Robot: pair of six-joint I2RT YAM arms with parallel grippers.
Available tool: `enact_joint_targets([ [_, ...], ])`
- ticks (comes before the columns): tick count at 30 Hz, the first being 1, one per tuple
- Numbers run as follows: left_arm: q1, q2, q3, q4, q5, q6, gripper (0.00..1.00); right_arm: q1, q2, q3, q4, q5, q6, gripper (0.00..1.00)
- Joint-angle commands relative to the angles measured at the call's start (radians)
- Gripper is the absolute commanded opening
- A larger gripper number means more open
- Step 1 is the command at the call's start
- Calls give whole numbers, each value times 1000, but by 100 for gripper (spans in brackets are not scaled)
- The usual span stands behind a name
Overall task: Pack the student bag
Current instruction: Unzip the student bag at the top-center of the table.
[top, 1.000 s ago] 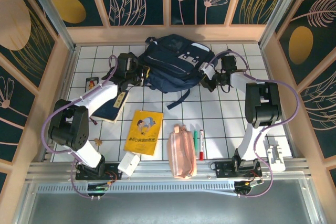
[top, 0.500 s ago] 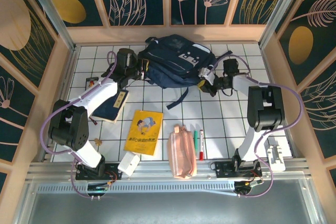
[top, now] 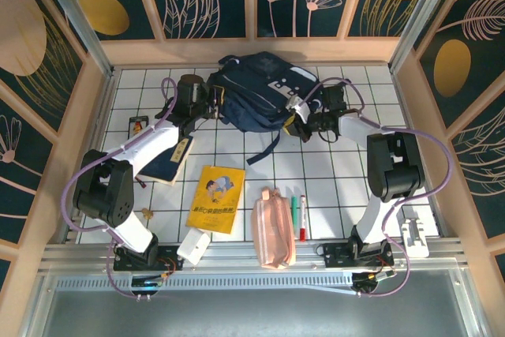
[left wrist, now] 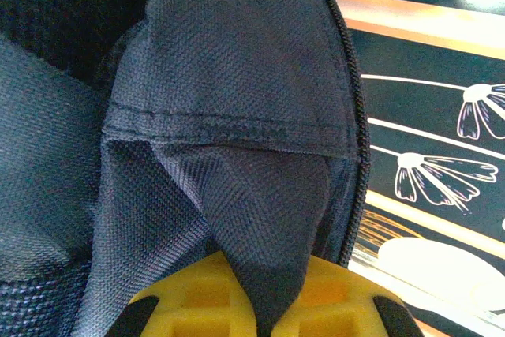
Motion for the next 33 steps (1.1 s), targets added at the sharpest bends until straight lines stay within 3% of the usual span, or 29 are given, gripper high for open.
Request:
enact_joint_targets([
  [1, -33, -23, -8, 115, 25, -7, 0, 71, -28, 35, 84, -93, 118, 0],
  [5, -40, -29, -17, 123, 9, 4, 0, 132, -43, 54, 69, -75, 152, 0],
  [10, -40, -39, -34, 155, -11, 7, 0, 186, -48, 70, -55, -1, 84, 0],
  [15, -40, -35, -36, 183, -31, 36, 0, 54, -48, 87, -156, 50, 114, 0],
  [21, -40, 3, -37, 280, 32, 101, 0, -93, -65, 93, -142, 132, 83, 0],
  [27, -40, -17, -144, 159, 131, 305, 29, -99, 20, 118, -155, 163, 22, 0],
  [33, -40, -186, -324, -57, 140, 675, 40, -90, 16, 99, -148, 137, 1, 0],
])
